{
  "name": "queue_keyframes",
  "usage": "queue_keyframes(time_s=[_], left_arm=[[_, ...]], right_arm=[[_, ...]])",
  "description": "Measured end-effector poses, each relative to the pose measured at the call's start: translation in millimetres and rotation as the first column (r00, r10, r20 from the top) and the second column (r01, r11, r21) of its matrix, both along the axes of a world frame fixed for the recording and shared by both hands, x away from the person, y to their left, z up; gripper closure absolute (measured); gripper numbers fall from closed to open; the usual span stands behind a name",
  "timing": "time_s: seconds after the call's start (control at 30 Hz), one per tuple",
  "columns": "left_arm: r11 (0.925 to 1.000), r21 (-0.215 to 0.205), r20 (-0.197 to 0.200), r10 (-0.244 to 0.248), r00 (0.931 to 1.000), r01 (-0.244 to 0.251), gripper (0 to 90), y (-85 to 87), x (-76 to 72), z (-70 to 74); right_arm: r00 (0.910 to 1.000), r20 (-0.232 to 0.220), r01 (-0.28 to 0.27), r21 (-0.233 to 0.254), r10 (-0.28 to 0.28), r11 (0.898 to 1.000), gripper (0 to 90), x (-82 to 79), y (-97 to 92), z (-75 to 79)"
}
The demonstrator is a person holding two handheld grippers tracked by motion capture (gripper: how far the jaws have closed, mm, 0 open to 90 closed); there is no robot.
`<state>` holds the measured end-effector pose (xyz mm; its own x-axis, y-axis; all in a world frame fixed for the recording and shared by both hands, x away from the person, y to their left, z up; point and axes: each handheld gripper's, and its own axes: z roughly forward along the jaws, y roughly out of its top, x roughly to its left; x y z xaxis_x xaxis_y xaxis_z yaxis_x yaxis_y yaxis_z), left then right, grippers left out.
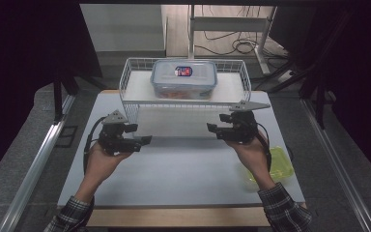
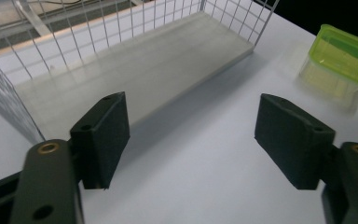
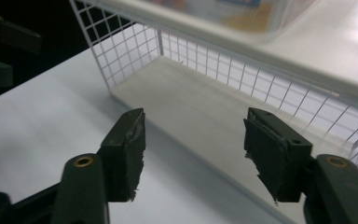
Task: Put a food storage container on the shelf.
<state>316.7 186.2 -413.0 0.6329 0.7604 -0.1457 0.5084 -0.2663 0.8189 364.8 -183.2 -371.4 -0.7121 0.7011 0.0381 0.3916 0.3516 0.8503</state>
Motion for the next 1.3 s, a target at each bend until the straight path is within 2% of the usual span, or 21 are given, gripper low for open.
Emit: queue_keyframes(time_s=[0.1, 0.13, 0.2, 0.27, 0.3, 0.47, 0.6, 0.67, 0.83, 0.97, 1.07, 1.23, 1.3], left_arm=[[0.9999, -0.010, -0.009, 0.000, 1.0000, 0.000, 20.7, 1.1, -11.3, -12.5], [0.9999, -0.010, -0.009, 0.000, 1.0000, 0.000, 20.4, 1.1, -11.3, -12.5], [0.9999, -0.015, -0.003, -0.002, 1.0000, 0.002, 18.9, 0.4, -20.8, -21.2], [0.9999, -0.014, 0.001, -0.006, 1.0000, 0.006, 18.5, 0.2, -23.8, -23.8], [0.9999, -0.014, 0.012, -0.006, 0.9999, 0.006, 17.7, -0.3, -29.8, -28.8], [0.9999, 0.001, 0.023, -0.012, 0.9997, 0.012, 17.2, -2.5, -39.2, -36.1], [0.9998, 0.008, 0.029, -0.015, 0.9995, 0.015, 16.7, -3.8, -49.0, -42.7], [0.9999, 0.004, 0.034, -0.017, 0.9993, 0.017, 16.3, -4.3, -53.8, -46.1], [0.9999, -0.003, 0.035, -0.014, 0.9993, 0.014, 13.5, -5.8, -63.3, -56.8], [0.9996, 0.025, 0.025, 0.014, 0.9996, -0.015, 7.2, -6.5, -70.8, -66.0], [0.9992, 0.020, 0.013, 0.035, 0.9993, -0.035, 4.3, -4.5, -76.8, -71.9], [0.9993, 0.018, 0.010, 0.033, 0.9994, -0.033, 2.9, -4.8, -86.0, -81.8], [0.9990, 0.036, 0.005, 0.027, 0.9996, -0.028, 2.2, -6.5, -88.2, -87.3]], right_arm=[[0.9998, -0.003, -0.020, -0.002, 0.020, 1.000, 31.4, -9.9, -2.5, -10.7], [0.9998, -0.003, -0.020, -0.002, 0.020, 1.000, 31.4, -9.9, -2.5, -10.7], [0.9997, -0.007, -0.024, -0.015, 0.024, 1.000, 26.4, -17.6, -5.3, -21.1], [0.9997, -0.007, -0.025, -0.014, 0.025, 1.000, 25.0, -19.1, -6.3, -23.3], [0.9996, -0.011, -0.028, -0.008, 0.028, 1.000, 21.4, -23.9, -9.2, -29.1], [0.9994, -0.002, -0.034, 0.011, 0.034, 0.999, 14.4, -36.4, -15.1, -38.9], [0.9991, 0.016, -0.040, 0.001, 0.040, 0.999, 11.0, -46.4, -16.8, -47.2], [0.9985, 0.029, -0.046, -0.008, 0.046, 0.999, 10.2, -51.6, -17.3, -51.8], [0.9985, 0.027, -0.047, -0.011, 0.048, 0.999, 8.1, -59.5, -18.2, -59.4], [0.9987, 0.022, -0.045, -0.028, 0.046, 0.999, 7.0, -68.6, -18.3, -66.1], [0.9980, 0.035, -0.051, -0.041, 0.053, 0.998, 6.5, -77.6, -18.7, -72.2], [0.9980, 0.022, -0.058, -0.043, 0.059, 0.997, 5.7, -86.4, -20.2, -85.7], [0.9982, 0.020, -0.056, -0.053, 0.057, 0.997, 5.5, -87.9, -21.1, -91.9]])
